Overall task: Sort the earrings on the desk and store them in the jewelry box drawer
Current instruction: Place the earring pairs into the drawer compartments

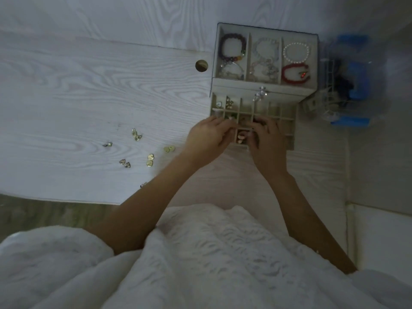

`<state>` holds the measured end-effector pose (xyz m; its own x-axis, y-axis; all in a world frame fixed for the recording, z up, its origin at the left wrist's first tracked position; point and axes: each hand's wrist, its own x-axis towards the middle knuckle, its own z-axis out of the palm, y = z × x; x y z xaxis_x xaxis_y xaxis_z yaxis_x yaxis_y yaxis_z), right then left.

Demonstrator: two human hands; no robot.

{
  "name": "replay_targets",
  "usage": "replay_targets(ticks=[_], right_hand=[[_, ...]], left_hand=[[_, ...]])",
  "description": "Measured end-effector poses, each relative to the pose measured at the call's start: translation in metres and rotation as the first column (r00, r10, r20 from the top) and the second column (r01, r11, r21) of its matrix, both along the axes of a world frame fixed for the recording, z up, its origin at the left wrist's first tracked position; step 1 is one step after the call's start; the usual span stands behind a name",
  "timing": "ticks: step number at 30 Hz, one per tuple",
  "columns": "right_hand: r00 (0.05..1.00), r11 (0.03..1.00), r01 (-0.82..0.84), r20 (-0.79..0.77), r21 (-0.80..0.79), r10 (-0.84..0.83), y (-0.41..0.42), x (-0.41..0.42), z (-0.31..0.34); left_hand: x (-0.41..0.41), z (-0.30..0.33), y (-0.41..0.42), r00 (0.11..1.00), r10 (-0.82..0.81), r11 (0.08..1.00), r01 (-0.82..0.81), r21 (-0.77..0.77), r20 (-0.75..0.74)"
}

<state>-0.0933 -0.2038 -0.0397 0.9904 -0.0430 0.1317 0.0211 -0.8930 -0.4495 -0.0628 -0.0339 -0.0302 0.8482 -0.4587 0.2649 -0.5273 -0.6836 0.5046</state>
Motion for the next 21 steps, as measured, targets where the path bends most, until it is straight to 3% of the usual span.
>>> replay_targets(ticks=[6,10,16,21], right_hand=[[0.954,0.934,-0.26,-0.087,0.244,0.288,0.08,-0.023,0.003],[0.872,0.889,-0.436,-0.181,0.138,0.455,0.128,-0.017,-0.013],[0.798,0.839,-0.544,-0.313,-0.004,0.515,0.163,0.006,-0.026],[0.793,0.84,-0.541,-0.314,0.03,0.522,0.167,0.008,-0.03]], left_hand=[[-0.062,-0.009,0.098,0.918,0.366,0.928,-0.372,-0.012,-0.151],[-0.08,-0.04,0.145,0.835,0.493,0.87,-0.481,0.109,-0.243],[-0.064,-0.042,0.15,0.79,0.464,0.886,-0.429,0.179,-0.401],[-0.056,-0.043,0.151,0.797,0.449,0.891,-0.433,0.136,-0.403]])
